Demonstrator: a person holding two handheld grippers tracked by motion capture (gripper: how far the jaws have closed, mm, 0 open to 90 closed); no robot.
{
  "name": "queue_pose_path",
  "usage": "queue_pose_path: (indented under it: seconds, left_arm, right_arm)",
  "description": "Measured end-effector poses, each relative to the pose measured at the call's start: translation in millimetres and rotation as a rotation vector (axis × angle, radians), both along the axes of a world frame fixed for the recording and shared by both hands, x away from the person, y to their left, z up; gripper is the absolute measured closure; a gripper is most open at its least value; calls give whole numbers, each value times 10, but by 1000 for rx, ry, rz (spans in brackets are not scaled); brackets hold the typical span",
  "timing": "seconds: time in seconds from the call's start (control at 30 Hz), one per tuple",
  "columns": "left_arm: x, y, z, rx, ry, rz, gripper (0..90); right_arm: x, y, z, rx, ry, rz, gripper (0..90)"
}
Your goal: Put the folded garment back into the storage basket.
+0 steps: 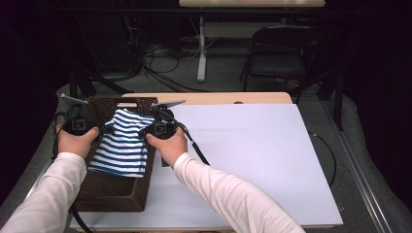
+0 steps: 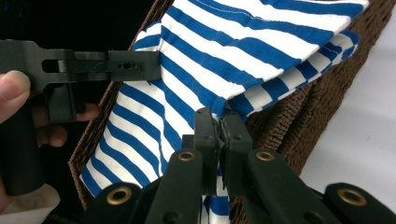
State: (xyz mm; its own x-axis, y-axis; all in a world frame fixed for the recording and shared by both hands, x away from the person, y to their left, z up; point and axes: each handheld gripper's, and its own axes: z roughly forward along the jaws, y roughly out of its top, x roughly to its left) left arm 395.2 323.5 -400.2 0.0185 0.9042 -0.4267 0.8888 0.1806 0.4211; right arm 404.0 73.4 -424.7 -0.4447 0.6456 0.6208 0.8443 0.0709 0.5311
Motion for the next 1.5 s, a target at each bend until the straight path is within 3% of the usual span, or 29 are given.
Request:
queue_pose_path:
  seconds: [0.87,1.5]
  left_arm:
    - [50,185,-139,9,18,8,741]
    - [50,212,-324,10,43,23,741]
  right_arm:
    - [47,196,-164,5,23,11,875]
    - [31,278,-337,-38,13,10,874]
